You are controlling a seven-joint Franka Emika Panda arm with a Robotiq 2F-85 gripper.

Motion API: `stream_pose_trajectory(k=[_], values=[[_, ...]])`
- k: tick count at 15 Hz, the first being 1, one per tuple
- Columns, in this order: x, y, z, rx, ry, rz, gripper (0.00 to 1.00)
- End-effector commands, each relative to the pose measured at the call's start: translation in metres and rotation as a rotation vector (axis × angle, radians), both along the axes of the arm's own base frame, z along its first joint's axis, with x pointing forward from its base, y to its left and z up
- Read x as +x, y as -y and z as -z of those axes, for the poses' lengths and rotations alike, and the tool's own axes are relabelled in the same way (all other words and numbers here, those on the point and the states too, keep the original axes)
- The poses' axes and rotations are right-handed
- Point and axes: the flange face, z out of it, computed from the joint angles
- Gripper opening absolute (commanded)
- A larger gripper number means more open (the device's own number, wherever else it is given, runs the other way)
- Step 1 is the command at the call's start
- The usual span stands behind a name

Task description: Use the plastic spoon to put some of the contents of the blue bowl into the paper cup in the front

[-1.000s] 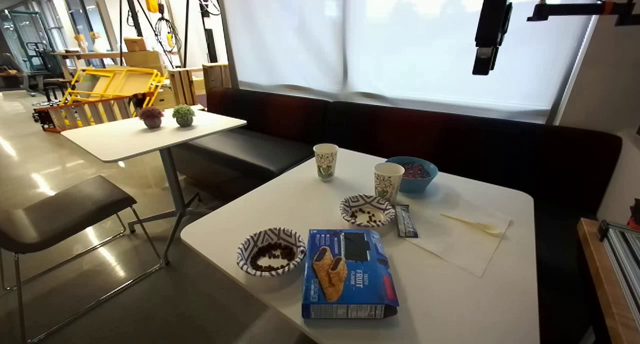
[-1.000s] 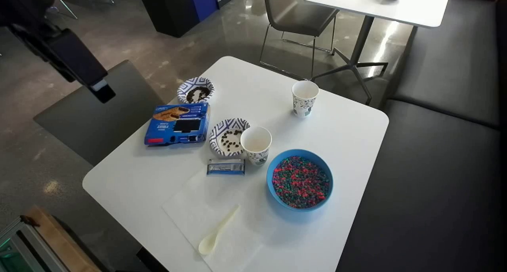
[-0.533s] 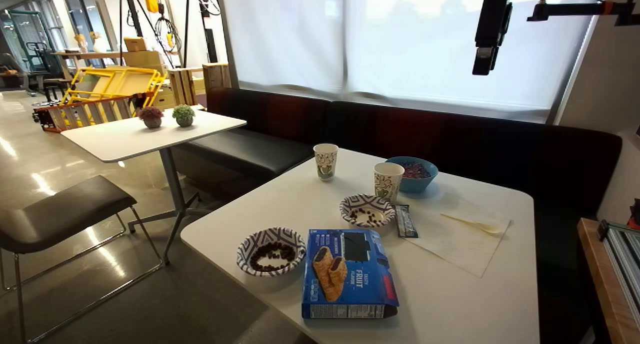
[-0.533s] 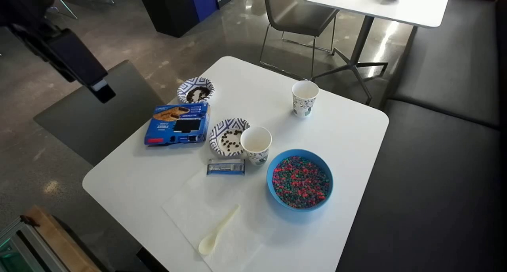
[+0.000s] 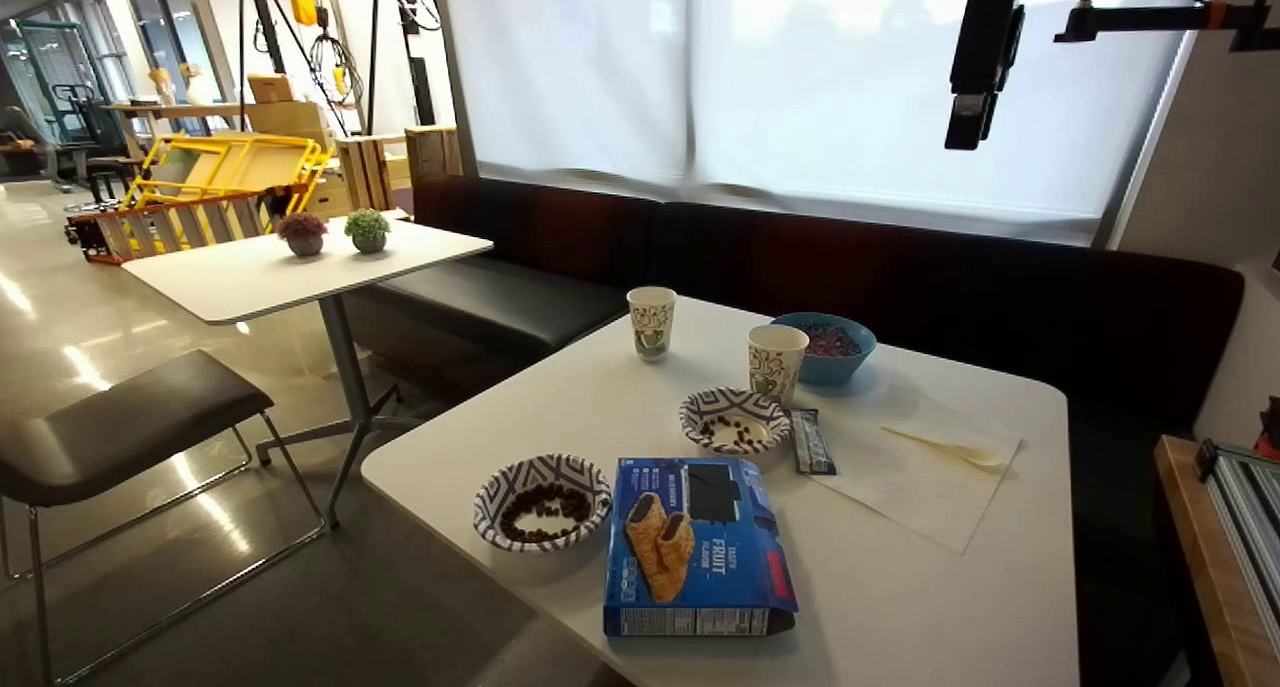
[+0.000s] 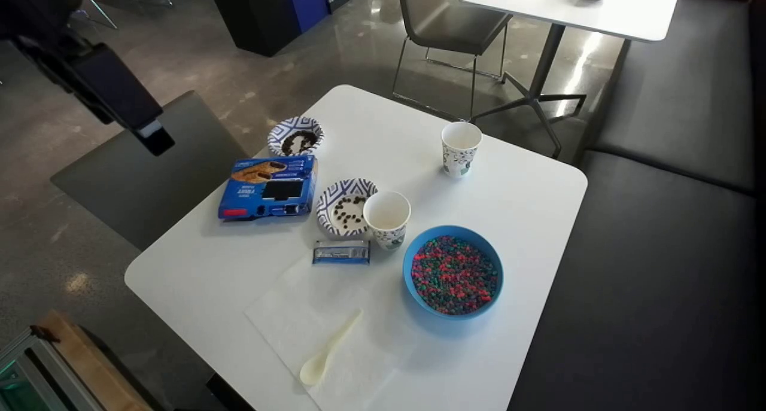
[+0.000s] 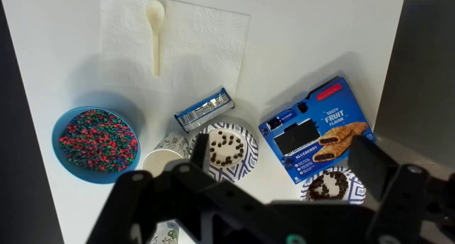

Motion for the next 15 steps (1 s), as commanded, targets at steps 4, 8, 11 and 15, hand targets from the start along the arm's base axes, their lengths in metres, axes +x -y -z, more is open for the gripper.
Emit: stream_pose_trajectory(k=[4,8,11,15], values=[[0.005,0.023,0.036,-0.053,-0.068,0.041,1.00],[0.007,0.049,0.091,-0.062,-0.146,0.041,1.00],[0.007,0.066,0.135,-0.051,-0.185,0.034,1.00],[0.009,0.091,0.188,-0.043,-0.193,0.029,1.00]])
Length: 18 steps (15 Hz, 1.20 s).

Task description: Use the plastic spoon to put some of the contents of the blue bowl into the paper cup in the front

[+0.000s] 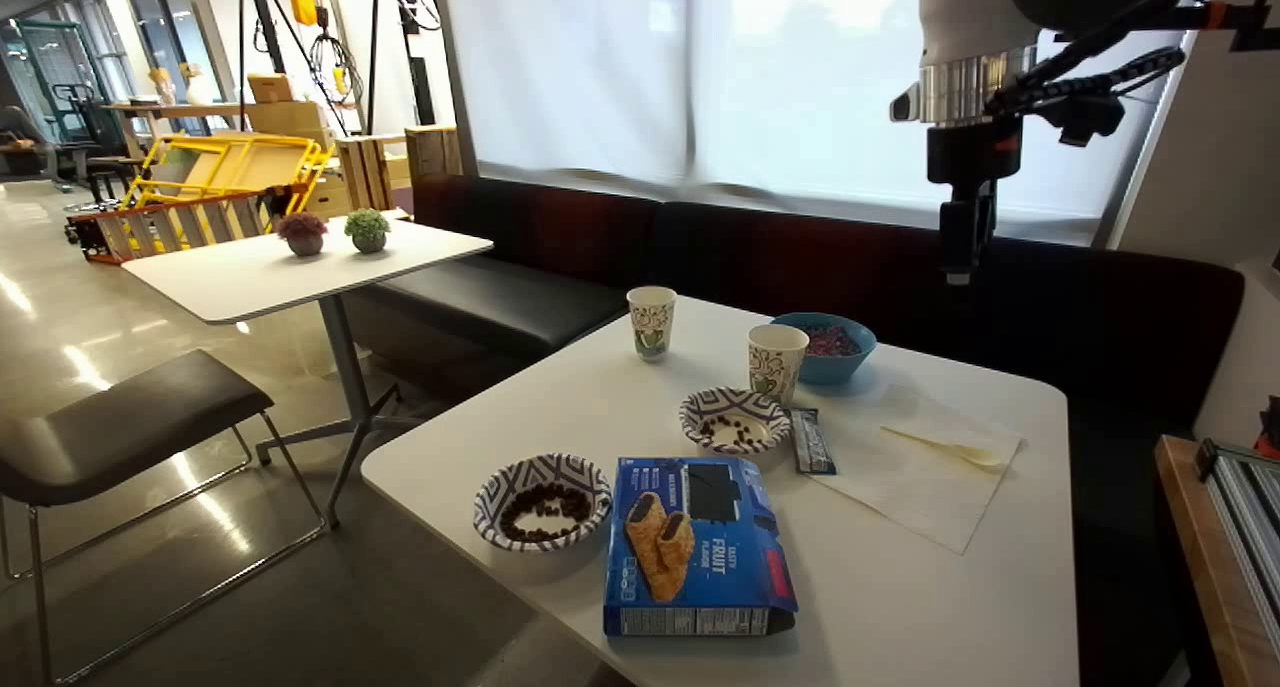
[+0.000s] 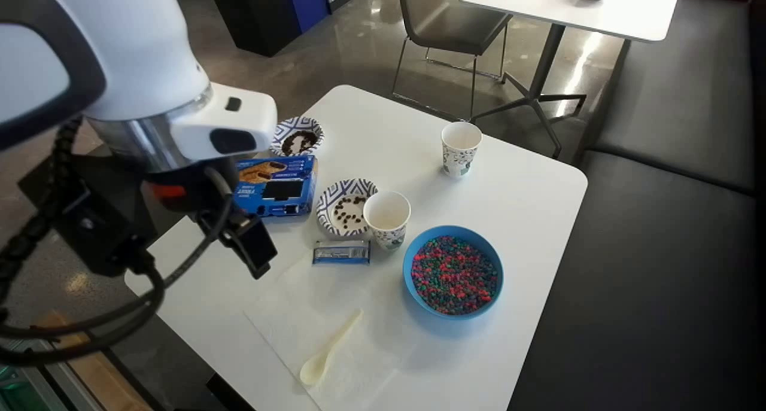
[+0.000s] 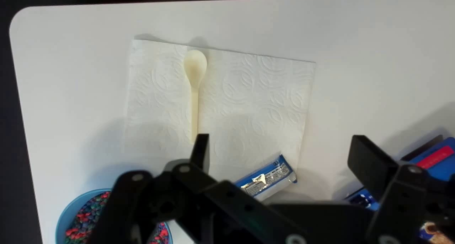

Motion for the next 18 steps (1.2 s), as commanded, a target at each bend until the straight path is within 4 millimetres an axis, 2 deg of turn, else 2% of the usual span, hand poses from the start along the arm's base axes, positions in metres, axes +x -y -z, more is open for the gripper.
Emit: stream_pose_trajectory(k=[1,6,7,9,13,15,18], values=[[0.002,0.023,0.046,0.007,-0.011,-0.016,1.00],[0.010,0.050,0.087,0.021,0.019,-0.042,1.00],[0.007,0.042,0.072,0.021,0.025,-0.023,1.00],[0.007,0.047,0.083,0.023,0.015,-0.026,1.00],[0.009,0.048,0.085,0.022,0.012,-0.028,1.00],[0.014,0.049,0.099,0.047,0.011,-0.038,1.00],[0.017,0.056,0.131,0.036,0.006,-0.014,1.00]])
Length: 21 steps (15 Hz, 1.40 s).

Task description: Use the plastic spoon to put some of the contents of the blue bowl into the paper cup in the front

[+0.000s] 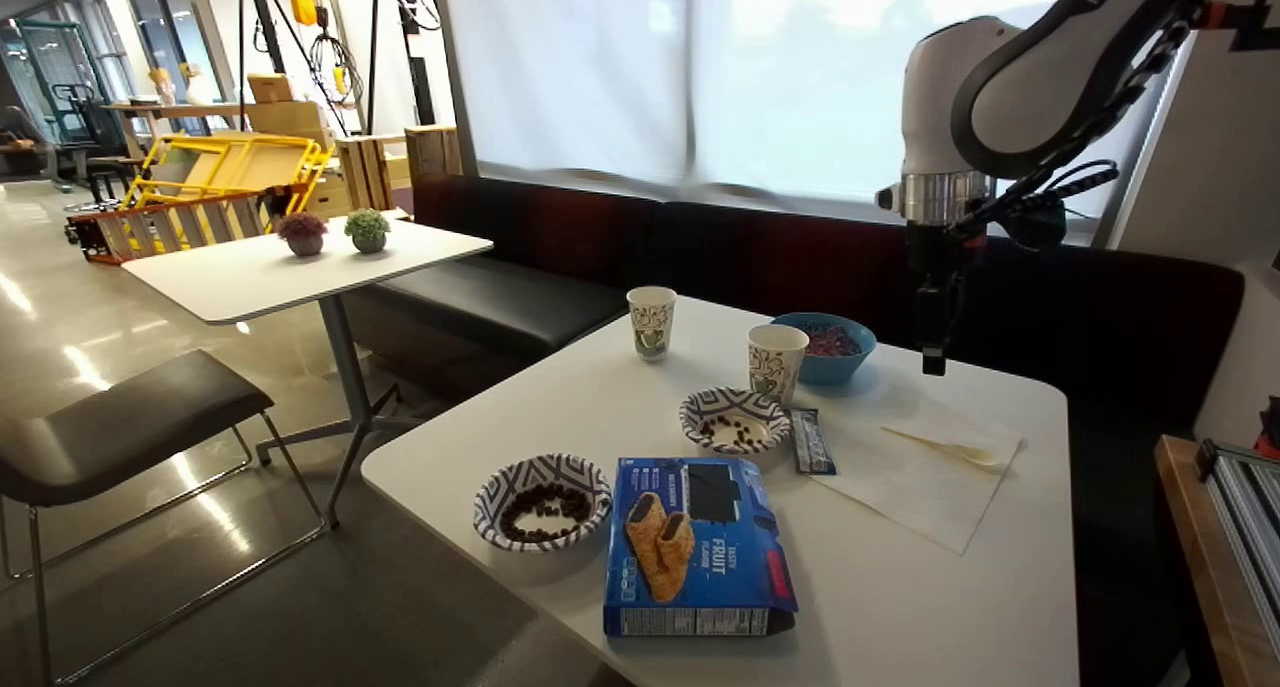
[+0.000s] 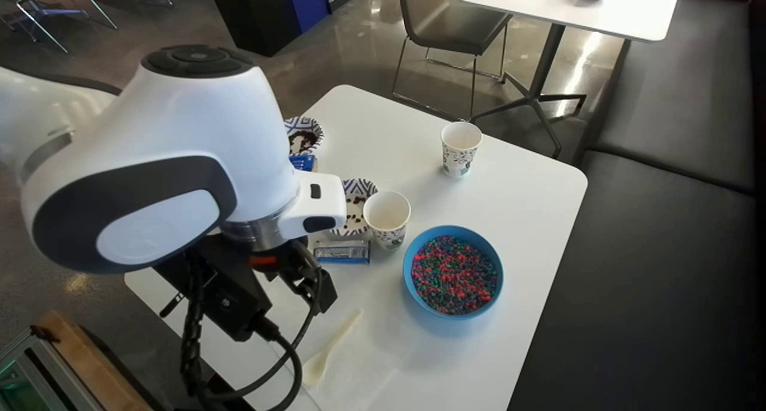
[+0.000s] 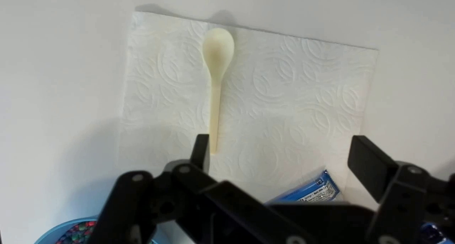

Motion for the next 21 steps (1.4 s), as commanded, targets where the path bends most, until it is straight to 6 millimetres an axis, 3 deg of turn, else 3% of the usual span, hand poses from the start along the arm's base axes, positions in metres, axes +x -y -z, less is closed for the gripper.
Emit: stream_pose_trajectory(k=[1,6,10,17,19,21], values=[[0.008,0.010,0.045,0.001,0.003,0.024,1.00],[0.017,0.024,0.092,-0.008,0.017,0.054,1.00],[0.026,0.037,0.117,-0.030,-0.005,0.099,1.00],[0.031,0.051,0.128,-0.079,-0.101,0.164,0.57],[0.029,0.050,0.129,-0.078,-0.157,0.176,0.62],[0.028,0.049,0.128,-0.075,-0.209,0.181,0.59]])
